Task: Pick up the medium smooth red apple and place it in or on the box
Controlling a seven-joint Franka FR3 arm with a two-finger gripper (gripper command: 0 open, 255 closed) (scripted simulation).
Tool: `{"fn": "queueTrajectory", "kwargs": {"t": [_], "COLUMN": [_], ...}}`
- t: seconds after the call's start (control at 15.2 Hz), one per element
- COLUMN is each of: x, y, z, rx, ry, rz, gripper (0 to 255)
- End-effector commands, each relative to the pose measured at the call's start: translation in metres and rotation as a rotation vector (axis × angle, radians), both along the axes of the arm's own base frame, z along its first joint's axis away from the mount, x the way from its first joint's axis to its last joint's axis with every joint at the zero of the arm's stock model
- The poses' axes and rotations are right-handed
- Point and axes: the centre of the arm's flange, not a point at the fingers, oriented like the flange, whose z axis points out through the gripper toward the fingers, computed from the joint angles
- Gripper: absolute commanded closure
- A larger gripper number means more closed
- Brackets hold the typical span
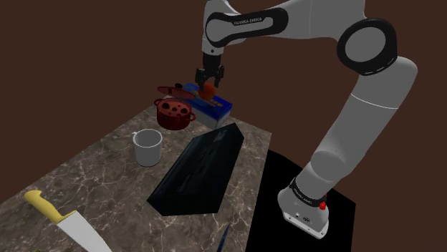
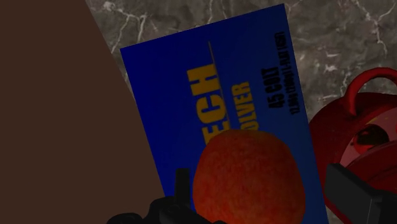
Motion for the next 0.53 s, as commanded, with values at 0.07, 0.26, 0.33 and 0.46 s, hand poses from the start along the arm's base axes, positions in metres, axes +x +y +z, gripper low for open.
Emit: {"fn": "queueTrajectory", "kwargs": {"t": [0.07, 0.26, 0.33, 0.46], "x": [0.001, 0.005, 0.005, 0.005], "y": [0.001, 0.002, 0.002, 0.002], "z": [0.013, 0.05, 0.05, 0.05], "rx": [0.0, 0.0, 0.0, 0.0], "ry": [0.0, 0.0, 0.0, 0.0], "rz": [0.0, 0.0, 0.0, 0.0], "gripper": [0, 0, 0, 0]}}
